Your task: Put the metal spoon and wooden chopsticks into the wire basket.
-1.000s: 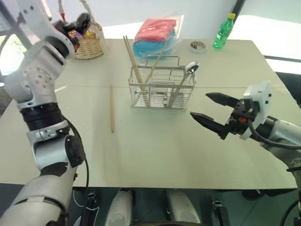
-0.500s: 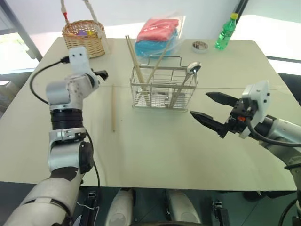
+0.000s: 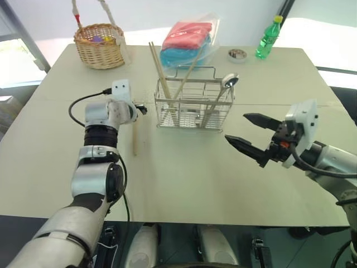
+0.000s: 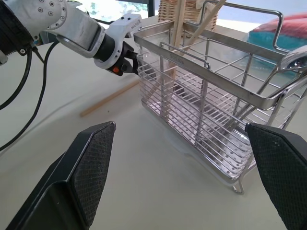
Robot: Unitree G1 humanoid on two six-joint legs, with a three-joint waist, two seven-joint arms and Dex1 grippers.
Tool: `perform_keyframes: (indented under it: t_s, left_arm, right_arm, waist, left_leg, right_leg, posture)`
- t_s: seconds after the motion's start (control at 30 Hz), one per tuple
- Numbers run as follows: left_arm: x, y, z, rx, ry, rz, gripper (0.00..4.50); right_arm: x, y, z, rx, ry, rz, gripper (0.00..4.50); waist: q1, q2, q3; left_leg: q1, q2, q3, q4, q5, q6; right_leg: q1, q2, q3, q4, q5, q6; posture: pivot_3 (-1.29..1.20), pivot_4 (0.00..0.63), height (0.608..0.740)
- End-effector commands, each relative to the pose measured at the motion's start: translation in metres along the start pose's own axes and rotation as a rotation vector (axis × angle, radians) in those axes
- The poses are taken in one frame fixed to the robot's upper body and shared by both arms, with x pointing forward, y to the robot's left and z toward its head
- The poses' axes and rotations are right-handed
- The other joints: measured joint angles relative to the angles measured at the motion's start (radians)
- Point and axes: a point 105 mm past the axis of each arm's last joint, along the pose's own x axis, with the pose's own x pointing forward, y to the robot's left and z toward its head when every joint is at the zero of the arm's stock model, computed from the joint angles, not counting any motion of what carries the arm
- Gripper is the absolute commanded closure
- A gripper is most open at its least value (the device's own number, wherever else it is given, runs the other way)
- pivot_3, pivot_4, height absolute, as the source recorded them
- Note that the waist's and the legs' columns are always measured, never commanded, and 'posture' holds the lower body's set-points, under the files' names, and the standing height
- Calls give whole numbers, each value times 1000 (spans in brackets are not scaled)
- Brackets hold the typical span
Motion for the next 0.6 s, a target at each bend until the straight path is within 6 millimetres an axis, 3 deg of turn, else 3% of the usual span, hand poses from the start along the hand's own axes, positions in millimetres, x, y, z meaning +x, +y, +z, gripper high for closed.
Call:
perform_keyframes:
  t_s: [0.03,0.13,0.23,0.5,0.6]
  left_arm:
    - [-5,-8,14,-4,-20,-23,71]
    - [-3,-8,9,-24,19,-33,71]
    - [-1,-6,4,-45,47,-23,811]
    - [-1,0,-1,-71,81,7,4471]
    - [0,3,-3,-73,91,20,4471]
  right_arm:
    - [-4,4,13,-52,-39,11,0]
    - [-4,4,13,-52,-39,12,0]
    - [-4,4,13,-49,-40,9,0]
    - [-3,3,12,-44,-39,4,0]
    - [-3,4,11,-42,-34,9,0]
  waist:
    - [-1,0,0]
    - [-3,0,0]
    - [-2,0,0]
    - [3,0,0]
    - [1,0,0]
  left_leg:
    - [0,0,0,0,0,0]
    - [0,0,0,0,0,0]
    - [0,0,0,0,0,0]
    - [0,0,0,0,0,0]
    - [0,-1,0,0,0,0]
  right_leg:
    - [0,0,0,0,0,0]
    - [0,0,0,0,0,0]
    - [0,0,0,0,0,0]
    - [1,-1,0,0,0,0]
    - [1,-1,0,0,0,0]
  posture:
    - [0,150,740]
    - [0,150,740]
    - [0,150,740]
    - [0,150,740]
    - [0,150,740]
